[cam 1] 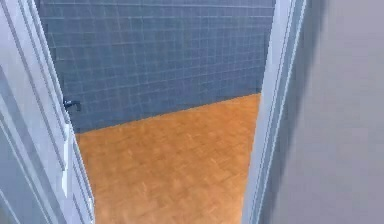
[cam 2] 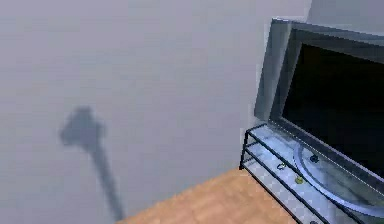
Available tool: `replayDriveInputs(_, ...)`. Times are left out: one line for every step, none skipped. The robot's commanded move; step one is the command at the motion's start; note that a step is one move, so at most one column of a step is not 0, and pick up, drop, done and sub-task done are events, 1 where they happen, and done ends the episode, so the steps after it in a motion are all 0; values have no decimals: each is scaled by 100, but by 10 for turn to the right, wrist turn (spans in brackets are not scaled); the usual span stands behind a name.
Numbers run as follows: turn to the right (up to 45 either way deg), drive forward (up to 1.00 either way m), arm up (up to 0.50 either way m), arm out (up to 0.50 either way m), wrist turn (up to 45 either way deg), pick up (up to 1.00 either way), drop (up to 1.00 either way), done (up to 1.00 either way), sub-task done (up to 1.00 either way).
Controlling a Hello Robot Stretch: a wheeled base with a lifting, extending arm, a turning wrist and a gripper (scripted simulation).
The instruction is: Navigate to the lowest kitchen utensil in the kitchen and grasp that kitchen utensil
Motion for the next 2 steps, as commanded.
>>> replayDriveInputs(0,70,0,0,0,0,0,0,0)
replayDriveInputs(-270,0,0,0,0,0,0,0,0)
